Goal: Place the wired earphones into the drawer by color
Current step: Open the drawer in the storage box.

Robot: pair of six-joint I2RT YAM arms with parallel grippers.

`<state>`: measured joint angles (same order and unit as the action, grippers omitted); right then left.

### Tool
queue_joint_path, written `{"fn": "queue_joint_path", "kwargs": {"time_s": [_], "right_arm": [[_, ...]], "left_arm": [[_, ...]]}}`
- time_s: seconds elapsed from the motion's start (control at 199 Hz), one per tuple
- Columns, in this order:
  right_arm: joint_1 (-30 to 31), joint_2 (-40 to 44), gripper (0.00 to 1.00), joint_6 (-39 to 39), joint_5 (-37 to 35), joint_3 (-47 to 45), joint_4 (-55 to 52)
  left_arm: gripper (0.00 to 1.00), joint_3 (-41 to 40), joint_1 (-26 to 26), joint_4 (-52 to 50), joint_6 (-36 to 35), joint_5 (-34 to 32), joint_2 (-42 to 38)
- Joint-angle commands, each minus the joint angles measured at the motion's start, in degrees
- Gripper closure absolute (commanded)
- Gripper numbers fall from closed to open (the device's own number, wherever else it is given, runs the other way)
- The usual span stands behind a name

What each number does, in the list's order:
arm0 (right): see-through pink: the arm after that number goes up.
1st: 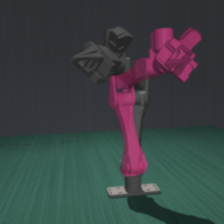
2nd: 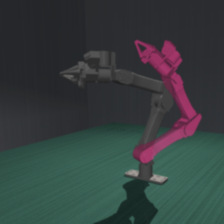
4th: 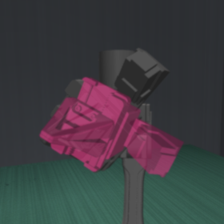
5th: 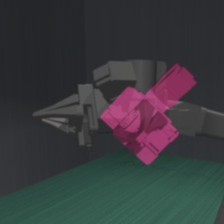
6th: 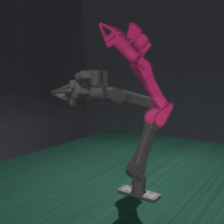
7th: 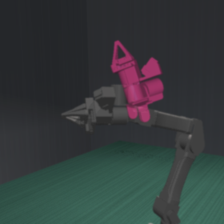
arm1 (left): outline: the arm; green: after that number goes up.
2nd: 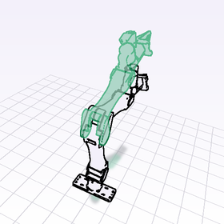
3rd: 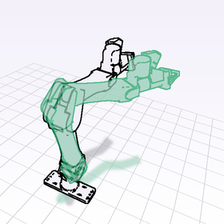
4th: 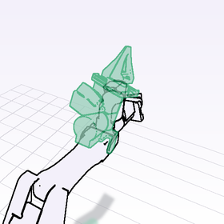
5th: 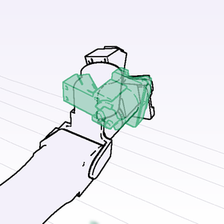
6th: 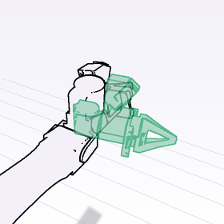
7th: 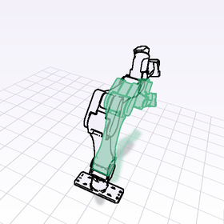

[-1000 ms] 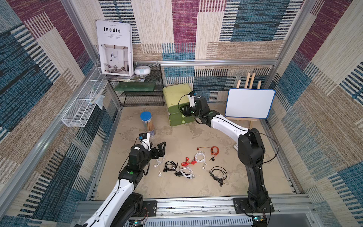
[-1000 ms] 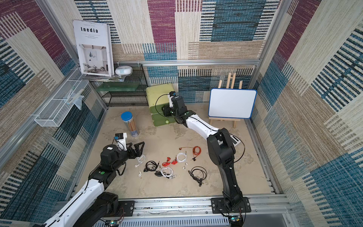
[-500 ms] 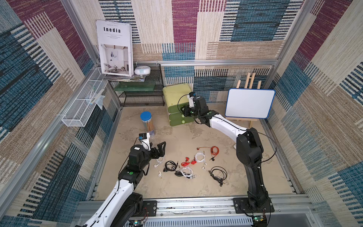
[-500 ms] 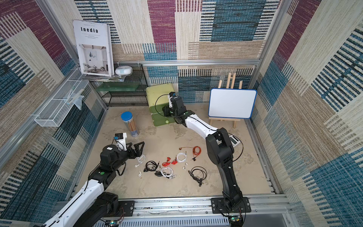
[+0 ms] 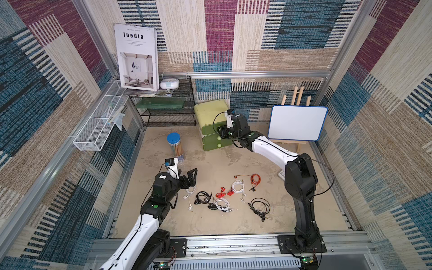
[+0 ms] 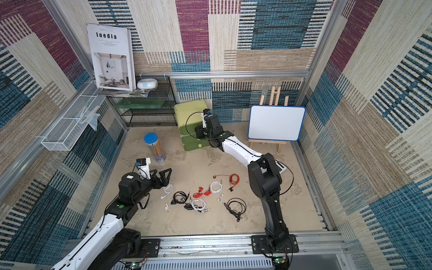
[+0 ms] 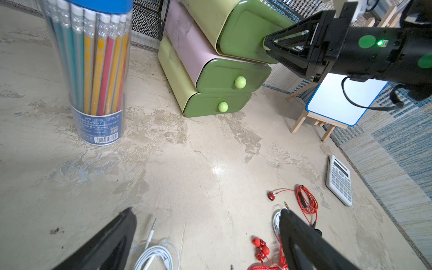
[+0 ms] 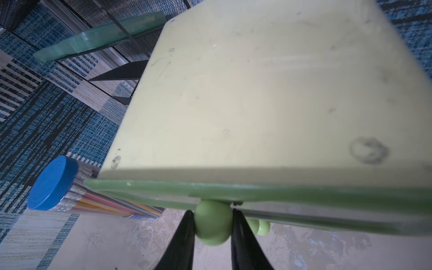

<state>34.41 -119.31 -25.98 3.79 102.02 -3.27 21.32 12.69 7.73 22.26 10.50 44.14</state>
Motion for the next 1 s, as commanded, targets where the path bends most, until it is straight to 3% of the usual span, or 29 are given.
{"fn": "queue_joint_path", "kwargs": {"time_s": [0.0,0.993], "right_arm": [[0.13,1.33,0.73,-0.20,-0.36,-0.57,2.39],[0.79,13.84,0.75,-1.53,-1.27,-18.95,6.34]], "left_arm": [[0.01,-0.05,-0.03,1.22,-0.55,0.31,-0.27],[0.01,-0.20,0.06,0.95,-0.90,-0.32,-1.16]]}}
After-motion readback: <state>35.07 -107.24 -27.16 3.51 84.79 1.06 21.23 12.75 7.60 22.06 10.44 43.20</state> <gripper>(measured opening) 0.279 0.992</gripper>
